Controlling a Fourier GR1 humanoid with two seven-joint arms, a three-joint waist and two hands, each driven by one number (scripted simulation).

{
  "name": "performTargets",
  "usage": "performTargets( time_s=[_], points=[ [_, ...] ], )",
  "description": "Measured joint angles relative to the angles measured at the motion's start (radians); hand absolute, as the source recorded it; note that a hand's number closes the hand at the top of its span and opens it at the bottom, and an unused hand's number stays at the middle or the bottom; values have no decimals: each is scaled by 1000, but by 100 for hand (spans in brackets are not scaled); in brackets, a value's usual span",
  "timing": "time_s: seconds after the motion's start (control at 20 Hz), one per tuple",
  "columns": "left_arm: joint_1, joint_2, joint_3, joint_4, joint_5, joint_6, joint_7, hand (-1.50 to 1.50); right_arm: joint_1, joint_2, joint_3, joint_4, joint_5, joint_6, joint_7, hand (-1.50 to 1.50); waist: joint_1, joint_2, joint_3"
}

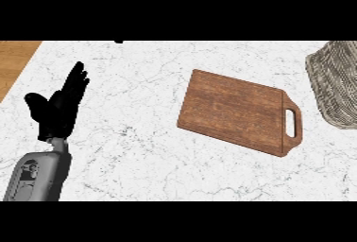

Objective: Pick the tomato from the cutting board and place it in the basket

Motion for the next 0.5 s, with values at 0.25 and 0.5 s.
performTargets(
  time_s=[0.25,0.5],
  points=[
    [-4,1,3,5,0,0,-4,0,10,-4,-23,-1,-21,24,39,150,0,-1,-6],
    [1,0,1,8,-1,-2,-10,0,20,5,-42,-27,-38,8,74,-150,0,-4,-9]
  ],
)
